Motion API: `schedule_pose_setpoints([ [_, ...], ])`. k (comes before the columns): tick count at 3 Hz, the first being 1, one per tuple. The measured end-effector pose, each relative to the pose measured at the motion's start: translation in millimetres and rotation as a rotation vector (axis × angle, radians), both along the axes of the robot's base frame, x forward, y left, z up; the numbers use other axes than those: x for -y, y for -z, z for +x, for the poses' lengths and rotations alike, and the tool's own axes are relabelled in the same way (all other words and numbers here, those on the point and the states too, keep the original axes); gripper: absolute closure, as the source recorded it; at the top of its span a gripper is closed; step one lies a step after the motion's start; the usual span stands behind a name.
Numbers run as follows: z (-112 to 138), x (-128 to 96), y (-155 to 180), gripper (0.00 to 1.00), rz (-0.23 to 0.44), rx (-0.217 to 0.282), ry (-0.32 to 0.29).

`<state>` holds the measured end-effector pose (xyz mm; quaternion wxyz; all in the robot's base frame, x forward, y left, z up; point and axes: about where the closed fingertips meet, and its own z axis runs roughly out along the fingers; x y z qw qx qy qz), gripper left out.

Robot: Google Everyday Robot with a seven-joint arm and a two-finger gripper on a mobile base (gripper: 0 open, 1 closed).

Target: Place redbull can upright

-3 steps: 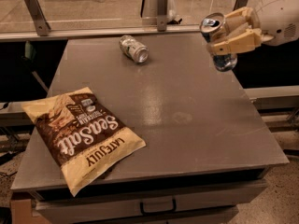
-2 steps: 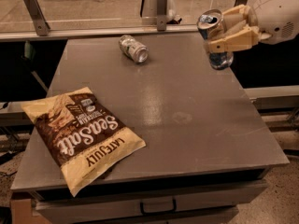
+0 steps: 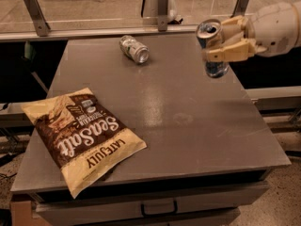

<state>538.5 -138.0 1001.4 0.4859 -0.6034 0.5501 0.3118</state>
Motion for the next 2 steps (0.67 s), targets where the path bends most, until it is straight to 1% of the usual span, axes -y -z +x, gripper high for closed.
schedule_pose_setpoints([
  [1, -9.4, -11.0, 27.3, 1.00, 0.142, 0.033, -0.063],
  [2, -15.0, -13.0, 48.1, 1.00, 0.240, 0.045, -0.095],
])
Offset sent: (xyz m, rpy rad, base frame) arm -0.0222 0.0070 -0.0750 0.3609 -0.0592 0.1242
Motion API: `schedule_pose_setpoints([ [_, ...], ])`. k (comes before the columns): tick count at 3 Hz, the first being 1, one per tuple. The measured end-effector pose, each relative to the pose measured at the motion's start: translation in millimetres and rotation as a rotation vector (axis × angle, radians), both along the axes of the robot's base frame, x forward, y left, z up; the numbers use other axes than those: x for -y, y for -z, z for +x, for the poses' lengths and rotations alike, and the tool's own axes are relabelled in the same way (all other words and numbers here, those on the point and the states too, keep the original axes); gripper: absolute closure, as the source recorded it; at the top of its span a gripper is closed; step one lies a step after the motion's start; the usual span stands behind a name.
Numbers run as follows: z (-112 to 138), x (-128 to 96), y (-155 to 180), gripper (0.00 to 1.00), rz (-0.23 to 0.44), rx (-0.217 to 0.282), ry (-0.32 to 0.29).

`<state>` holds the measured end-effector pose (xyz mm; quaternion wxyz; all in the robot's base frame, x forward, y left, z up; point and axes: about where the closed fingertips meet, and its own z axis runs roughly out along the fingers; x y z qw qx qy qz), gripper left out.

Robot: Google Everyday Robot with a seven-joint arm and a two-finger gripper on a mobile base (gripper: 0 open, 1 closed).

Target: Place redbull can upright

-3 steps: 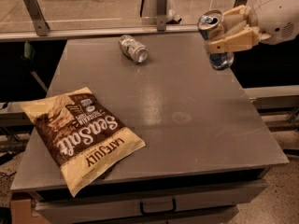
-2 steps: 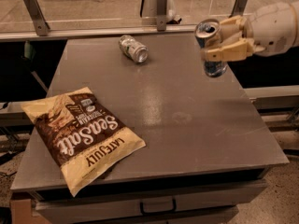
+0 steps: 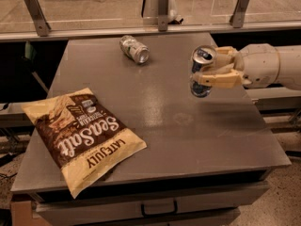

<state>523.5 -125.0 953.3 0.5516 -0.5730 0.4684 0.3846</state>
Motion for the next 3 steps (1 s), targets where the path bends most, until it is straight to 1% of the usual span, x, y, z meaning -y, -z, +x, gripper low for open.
schedule_pose_setpoints([
  [1, -0.6, 5.0, 14.0, 1.00, 0.055, -0.005, -0.002],
  [2, 0.0, 9.2, 28.2, 0.83, 0.074, -0.038, 0.016],
  [3, 2.7, 9.6, 40.5, 0.59, 0.073, -0.070, 0.026],
])
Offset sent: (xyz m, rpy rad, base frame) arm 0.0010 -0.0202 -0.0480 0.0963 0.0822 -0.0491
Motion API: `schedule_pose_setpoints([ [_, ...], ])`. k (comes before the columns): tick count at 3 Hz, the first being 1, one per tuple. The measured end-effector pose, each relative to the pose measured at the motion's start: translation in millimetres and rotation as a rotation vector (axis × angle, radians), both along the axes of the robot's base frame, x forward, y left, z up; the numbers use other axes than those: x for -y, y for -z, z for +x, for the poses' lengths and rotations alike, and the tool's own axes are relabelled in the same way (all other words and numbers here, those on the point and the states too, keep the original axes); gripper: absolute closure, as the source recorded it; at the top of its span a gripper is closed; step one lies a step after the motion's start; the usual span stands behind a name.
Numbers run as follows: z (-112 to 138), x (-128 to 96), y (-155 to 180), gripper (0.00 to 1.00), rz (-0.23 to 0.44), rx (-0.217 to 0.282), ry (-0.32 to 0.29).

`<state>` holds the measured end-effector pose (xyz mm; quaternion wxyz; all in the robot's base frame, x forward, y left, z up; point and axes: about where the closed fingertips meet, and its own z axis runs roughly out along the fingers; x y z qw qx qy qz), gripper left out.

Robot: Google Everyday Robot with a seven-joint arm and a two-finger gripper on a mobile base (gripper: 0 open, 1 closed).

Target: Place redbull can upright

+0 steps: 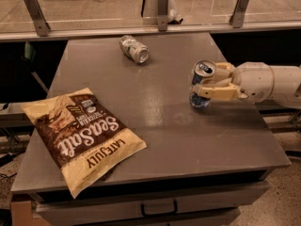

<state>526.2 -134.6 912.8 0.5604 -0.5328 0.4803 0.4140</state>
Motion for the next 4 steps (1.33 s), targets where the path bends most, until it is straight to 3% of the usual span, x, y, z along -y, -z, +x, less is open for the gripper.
schedule_pose_setpoints([
  [2, 5.5, 1.1, 12.9, 0.12, -0.010, -0.042, 0.006],
  [3, 5.0, 6.4, 9.7, 0.00, -0.015, -0.041, 0.016],
  [4, -1.3, 31.5, -10.5, 0.00, -0.038, -0.011, 0.062],
])
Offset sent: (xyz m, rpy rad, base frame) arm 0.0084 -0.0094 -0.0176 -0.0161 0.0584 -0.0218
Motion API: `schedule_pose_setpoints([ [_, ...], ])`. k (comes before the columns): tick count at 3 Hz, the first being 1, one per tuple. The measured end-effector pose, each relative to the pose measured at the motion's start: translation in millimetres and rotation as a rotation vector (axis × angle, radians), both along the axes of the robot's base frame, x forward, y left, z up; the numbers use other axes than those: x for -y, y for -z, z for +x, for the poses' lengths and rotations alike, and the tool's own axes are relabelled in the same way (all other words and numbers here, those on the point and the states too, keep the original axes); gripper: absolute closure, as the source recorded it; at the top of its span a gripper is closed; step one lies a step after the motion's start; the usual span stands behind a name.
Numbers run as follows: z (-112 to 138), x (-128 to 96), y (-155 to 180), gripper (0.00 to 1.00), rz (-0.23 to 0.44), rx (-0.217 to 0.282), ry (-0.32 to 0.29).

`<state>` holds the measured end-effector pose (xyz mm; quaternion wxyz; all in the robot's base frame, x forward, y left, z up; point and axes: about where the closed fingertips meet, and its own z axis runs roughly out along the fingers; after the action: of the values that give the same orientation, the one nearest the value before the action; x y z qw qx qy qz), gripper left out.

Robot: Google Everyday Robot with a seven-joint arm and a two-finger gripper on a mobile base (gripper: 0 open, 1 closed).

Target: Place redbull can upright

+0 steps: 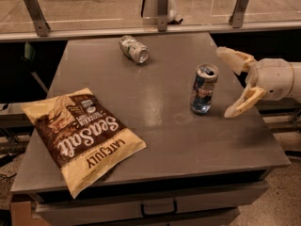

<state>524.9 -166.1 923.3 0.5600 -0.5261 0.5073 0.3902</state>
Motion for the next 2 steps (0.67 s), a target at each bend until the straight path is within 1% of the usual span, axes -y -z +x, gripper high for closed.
schedule_pose_setpoints([
  [1, -20.1, 55.9, -49.6, 0.00, -0.057, 0.070, 0.105],
  [2, -47.2, 107.4, -103.9, 0.00, -0.109, 0.139, 0.218],
])
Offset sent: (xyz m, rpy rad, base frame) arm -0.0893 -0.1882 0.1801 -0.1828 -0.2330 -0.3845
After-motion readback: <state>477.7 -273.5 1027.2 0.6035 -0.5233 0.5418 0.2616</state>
